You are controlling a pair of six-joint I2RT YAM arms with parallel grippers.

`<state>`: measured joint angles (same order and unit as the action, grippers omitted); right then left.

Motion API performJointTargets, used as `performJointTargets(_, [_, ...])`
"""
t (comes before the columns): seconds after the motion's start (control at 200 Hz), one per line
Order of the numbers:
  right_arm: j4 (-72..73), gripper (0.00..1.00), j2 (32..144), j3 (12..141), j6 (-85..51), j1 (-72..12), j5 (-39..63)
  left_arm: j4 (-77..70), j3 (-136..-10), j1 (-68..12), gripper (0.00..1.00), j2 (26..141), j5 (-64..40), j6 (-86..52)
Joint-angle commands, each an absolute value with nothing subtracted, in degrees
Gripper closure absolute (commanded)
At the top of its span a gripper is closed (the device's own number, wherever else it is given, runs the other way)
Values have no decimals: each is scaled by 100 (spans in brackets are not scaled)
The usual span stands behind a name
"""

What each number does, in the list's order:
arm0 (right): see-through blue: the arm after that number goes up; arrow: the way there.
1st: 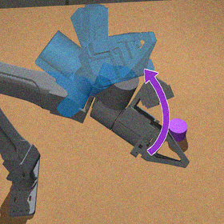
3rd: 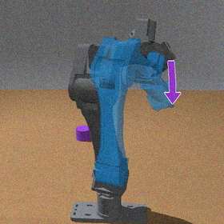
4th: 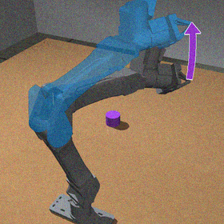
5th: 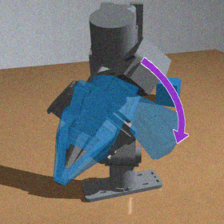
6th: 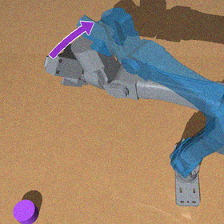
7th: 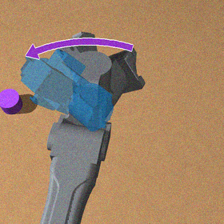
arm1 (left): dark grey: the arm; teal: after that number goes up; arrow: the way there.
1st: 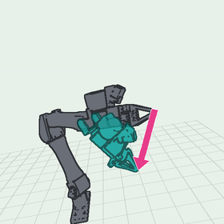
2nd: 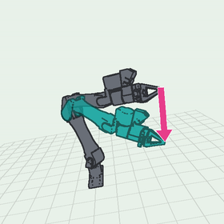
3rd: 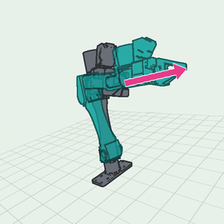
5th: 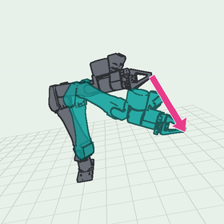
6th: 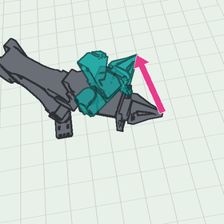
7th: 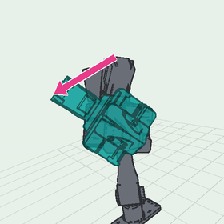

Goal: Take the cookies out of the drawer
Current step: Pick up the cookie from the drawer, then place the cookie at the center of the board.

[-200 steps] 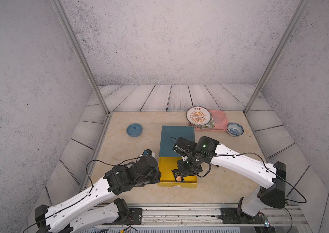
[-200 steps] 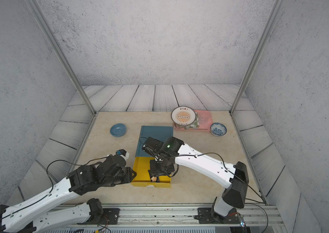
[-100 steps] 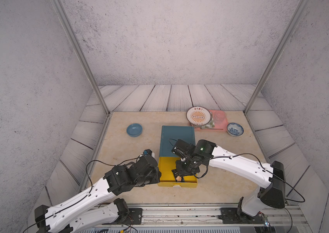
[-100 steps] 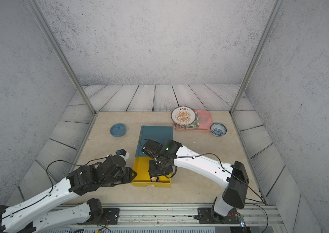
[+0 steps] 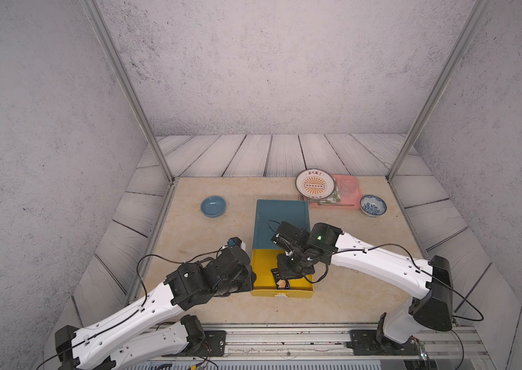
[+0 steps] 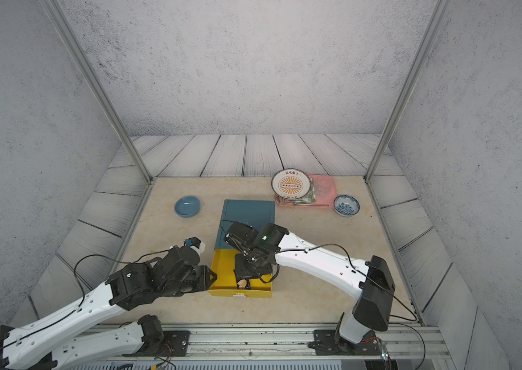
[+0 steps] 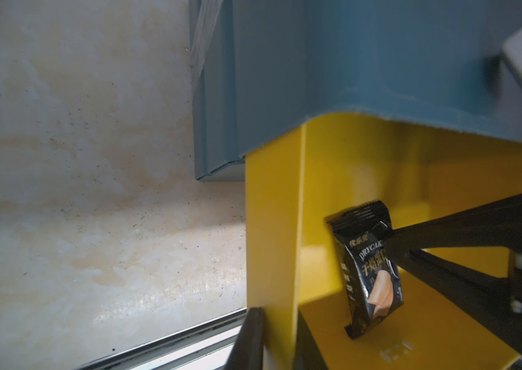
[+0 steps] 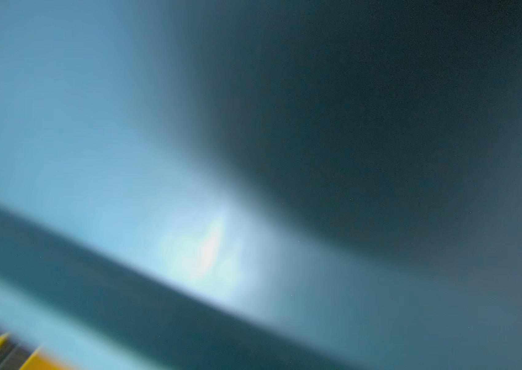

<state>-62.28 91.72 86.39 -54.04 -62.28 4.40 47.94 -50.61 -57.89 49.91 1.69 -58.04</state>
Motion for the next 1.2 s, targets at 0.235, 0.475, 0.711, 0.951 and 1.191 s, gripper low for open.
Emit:
performJointTargets(0.235, [-6390,100,8832,8870,-5408,-6090,263,4937,-4803,-5773,83,5194,200,-5744])
performJointTargets(0.475, [-6315,100,8497,8893,-5387,-6025,310,4925,-4823,-5773,83,5268,181,-5722])
performJointTargets(0.711, [-6207,100,8229,8938,-5398,-5982,247,4926,-4825,-5766,83,5286,224,-5738])
performJointTargets(0.951, [-6464,100,7835,9206,-5296,-5451,444,4920,-4842,-5768,83,5316,237,-5731])
performJointTargets(1.191, [-7136,100,7492,9539,-4688,-3871,820,4928,-4913,-5773,83,5387,250,-5678])
